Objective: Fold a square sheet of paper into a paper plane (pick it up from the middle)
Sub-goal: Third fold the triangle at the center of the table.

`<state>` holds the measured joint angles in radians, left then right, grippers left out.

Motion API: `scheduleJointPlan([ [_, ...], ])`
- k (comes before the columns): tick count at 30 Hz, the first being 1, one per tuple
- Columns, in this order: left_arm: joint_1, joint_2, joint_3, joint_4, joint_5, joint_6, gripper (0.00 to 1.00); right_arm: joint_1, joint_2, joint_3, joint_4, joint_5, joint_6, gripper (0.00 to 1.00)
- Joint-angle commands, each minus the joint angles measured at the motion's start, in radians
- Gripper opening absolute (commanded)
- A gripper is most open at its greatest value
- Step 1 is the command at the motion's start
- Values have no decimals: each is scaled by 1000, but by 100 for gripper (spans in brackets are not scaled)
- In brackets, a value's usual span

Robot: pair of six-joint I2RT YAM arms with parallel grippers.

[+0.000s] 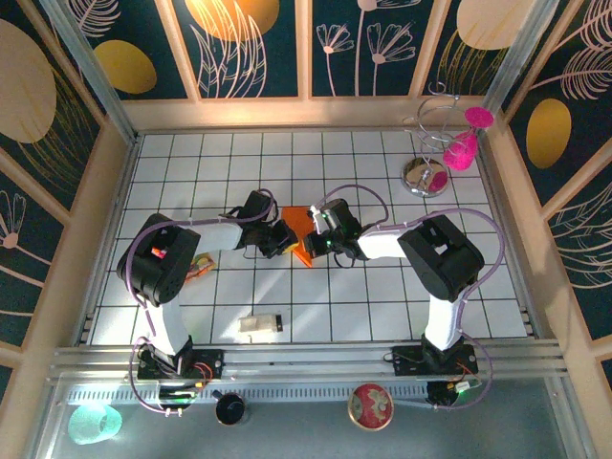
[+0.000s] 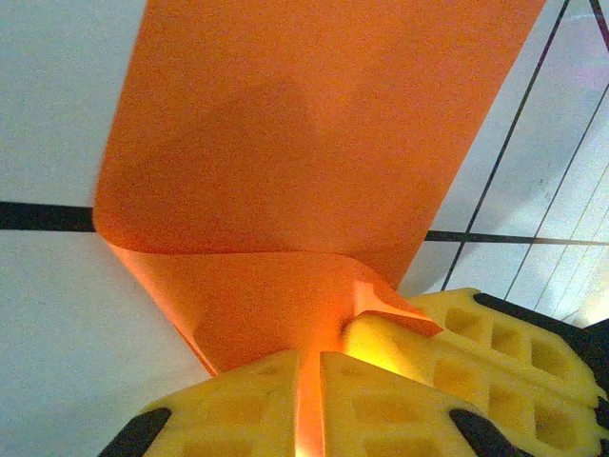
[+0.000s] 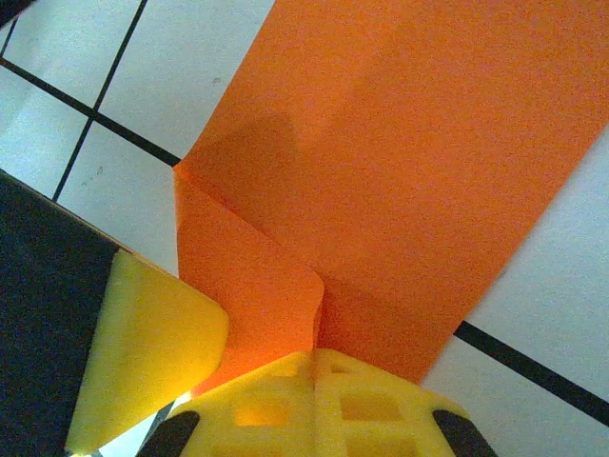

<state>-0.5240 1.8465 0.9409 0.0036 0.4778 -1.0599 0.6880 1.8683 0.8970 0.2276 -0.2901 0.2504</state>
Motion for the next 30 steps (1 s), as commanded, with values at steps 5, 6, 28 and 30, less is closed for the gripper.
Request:
scheduleJointPlan([
  [5, -3, 18, -14, -28, -27, -5, 14, -8, 9, 23, -36, -3, 13, 0],
  [6, -4, 20, -16, -28, -28, -5, 14, -9, 9, 23, -35, -3, 13, 0],
  [28, -3, 52, -14, -41, -40, 6, 13, -35, -75, 35, -47, -2, 86, 15],
  [30, -4, 54, -16, -42, -41, 6, 12, -57, -111, 35, -60, 2, 135, 20],
])
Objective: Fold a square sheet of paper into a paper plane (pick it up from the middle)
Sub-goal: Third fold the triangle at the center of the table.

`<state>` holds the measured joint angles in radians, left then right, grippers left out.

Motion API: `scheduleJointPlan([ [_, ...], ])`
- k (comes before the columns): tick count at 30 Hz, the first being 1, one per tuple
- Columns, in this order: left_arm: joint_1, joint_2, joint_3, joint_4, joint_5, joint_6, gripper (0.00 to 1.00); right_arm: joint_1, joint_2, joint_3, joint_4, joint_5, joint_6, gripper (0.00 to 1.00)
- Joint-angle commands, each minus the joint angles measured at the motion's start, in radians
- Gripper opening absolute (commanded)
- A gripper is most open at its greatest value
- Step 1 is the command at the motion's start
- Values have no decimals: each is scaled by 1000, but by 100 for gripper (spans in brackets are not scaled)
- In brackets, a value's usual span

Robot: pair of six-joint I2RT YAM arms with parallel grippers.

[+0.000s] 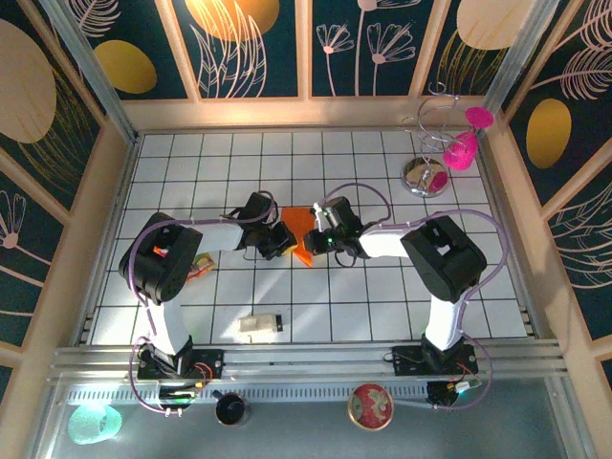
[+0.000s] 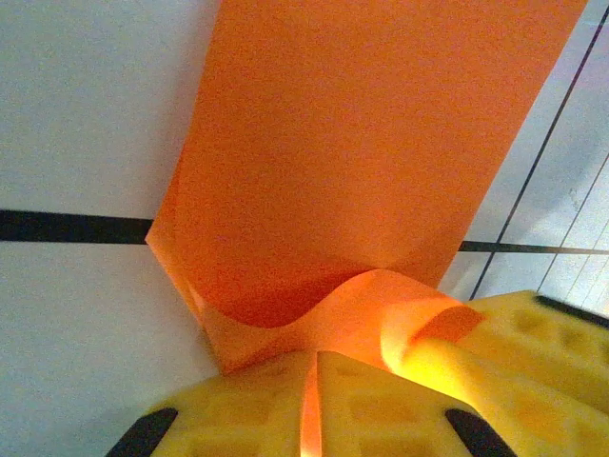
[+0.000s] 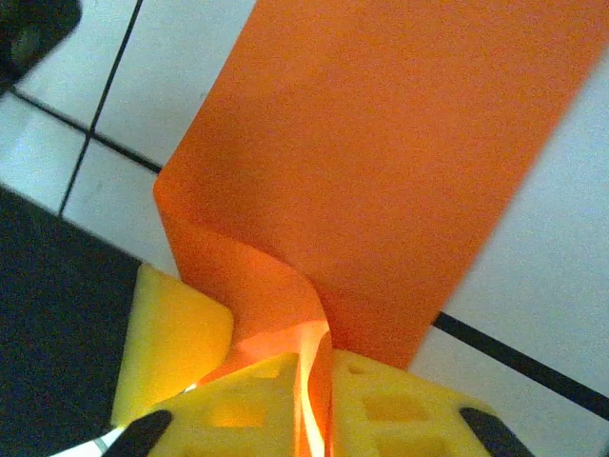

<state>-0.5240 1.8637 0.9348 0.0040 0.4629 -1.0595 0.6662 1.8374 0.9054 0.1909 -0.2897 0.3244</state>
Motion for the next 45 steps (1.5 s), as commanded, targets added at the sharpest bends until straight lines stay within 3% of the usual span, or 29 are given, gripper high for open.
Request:
scheduleJointPlan([
  [1, -3, 37, -8, -42, -28, 6, 12, -50, -93, 28, -36, -3, 88, 22],
  [6, -4, 34, -5, -43, -29, 4, 12, -97, -130, 29, -90, -68, 180, 23],
  [16, -4, 34, -8, -36, -29, 1, 10, -11, -114, 7, -92, -274, 157, 2],
  [45, -3, 31, -4, -33, -21, -4, 5, 16, 26, 37, -116, -270, 139, 0],
])
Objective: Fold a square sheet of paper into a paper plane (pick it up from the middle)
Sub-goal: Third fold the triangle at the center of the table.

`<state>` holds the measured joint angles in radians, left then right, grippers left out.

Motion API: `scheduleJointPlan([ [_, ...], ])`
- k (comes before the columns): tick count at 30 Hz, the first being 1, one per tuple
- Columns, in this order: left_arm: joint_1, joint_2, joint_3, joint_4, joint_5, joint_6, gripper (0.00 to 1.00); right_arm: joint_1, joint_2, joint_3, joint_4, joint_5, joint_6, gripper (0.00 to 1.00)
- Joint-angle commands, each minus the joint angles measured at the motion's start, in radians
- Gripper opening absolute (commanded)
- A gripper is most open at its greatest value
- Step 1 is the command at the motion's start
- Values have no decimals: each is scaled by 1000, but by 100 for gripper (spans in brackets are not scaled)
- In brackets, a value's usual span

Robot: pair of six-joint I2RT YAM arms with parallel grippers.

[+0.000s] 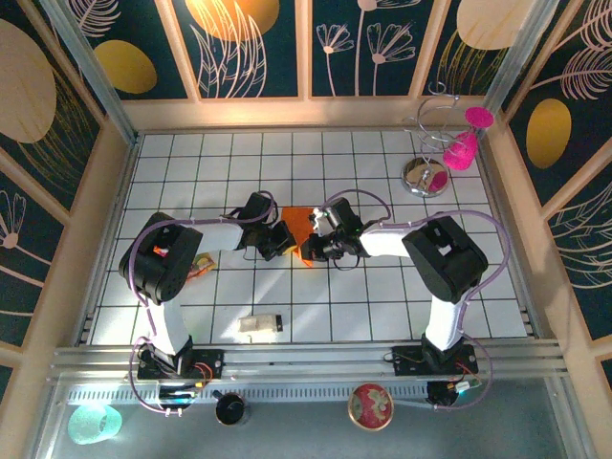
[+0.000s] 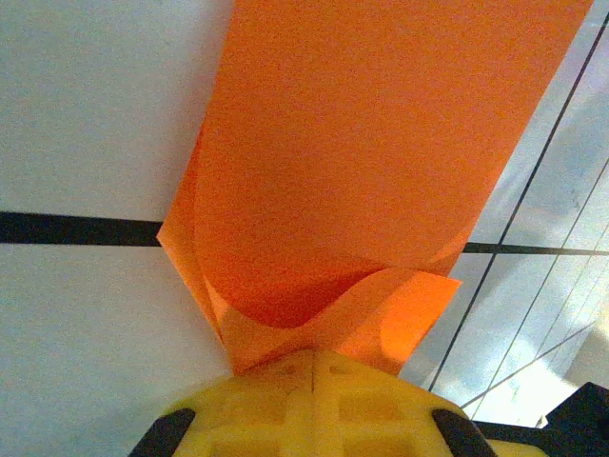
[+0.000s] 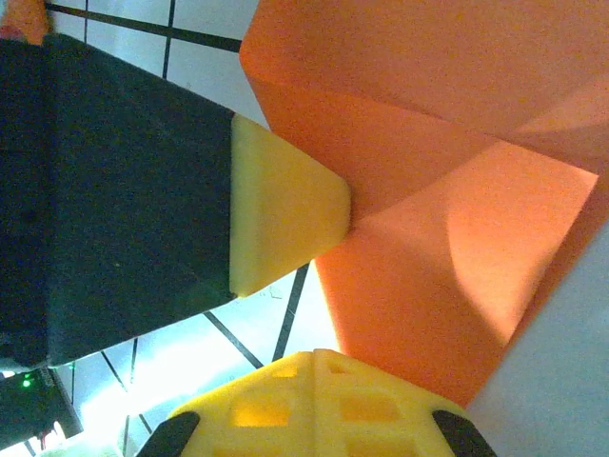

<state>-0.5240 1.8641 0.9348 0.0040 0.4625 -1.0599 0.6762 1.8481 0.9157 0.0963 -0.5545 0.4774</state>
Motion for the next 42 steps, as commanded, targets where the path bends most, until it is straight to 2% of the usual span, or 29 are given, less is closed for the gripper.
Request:
scheduleJointPlan([
  [1, -4, 30, -4, -33, -22, -4, 5, 6, 17, 27, -23, -5, -14, 0],
  [23, -4, 43, -15, -29, -24, 5, 5, 15, 60, 49, -124, -54, -57, 0],
  [42, -4, 46, -16, -23, -24, 5, 5, 17, -5, 13, -181, -67, -75, 0],
])
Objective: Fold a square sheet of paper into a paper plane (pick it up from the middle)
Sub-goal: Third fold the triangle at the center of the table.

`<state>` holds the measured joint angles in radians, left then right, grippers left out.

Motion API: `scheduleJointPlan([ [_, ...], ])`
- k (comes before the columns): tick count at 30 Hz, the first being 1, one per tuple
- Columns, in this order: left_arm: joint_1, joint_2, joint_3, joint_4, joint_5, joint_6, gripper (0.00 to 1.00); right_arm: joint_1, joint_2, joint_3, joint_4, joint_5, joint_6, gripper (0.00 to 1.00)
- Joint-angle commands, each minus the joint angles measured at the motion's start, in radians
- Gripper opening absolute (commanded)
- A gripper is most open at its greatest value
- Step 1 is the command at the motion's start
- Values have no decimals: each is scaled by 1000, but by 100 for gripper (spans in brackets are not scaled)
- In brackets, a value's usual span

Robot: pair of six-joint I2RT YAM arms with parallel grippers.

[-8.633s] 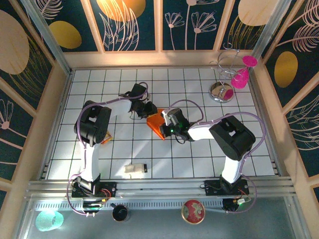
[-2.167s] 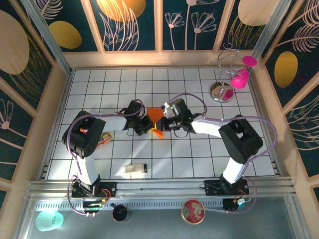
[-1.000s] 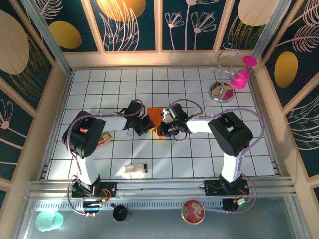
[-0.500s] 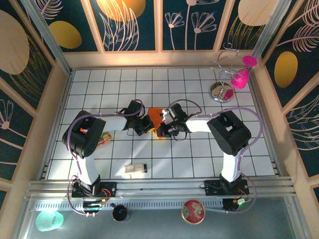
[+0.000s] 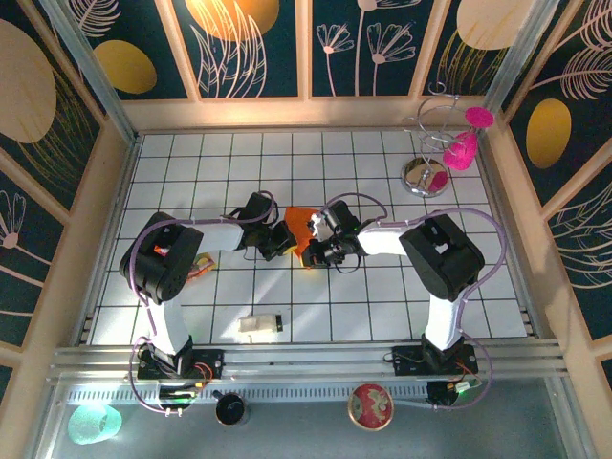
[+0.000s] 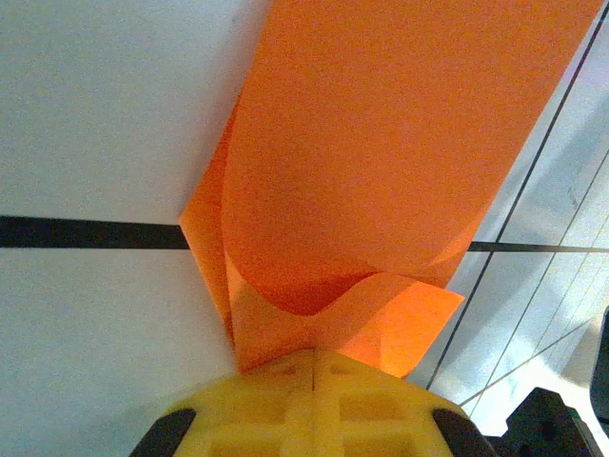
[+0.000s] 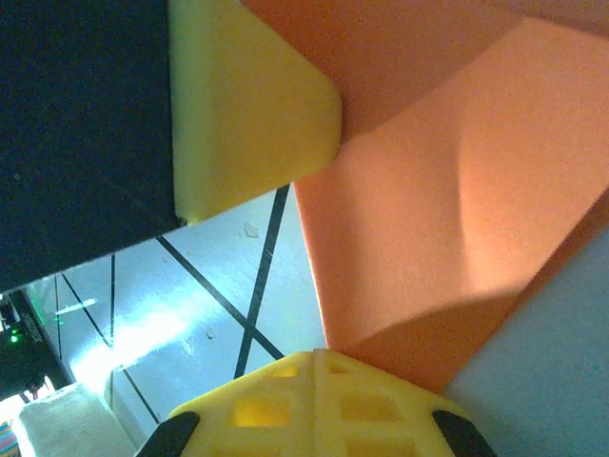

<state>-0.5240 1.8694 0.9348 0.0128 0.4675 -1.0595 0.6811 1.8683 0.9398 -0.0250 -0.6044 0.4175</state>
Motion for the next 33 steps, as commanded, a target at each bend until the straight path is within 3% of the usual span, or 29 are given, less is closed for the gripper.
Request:
scheduleJointPlan([
  [1, -3, 40, -16, -32, -28, 6, 5, 12, -25, -13, -59, -17, -15, 0],
  [14, -1, -31, 64, 16, 40, 15, 15, 11, -27, -3, -54, 5, -7, 0],
  [33, 18, 12, 61, -13, 39, 61, 14, 11, -65, -20, -64, -14, 0, 0],
])
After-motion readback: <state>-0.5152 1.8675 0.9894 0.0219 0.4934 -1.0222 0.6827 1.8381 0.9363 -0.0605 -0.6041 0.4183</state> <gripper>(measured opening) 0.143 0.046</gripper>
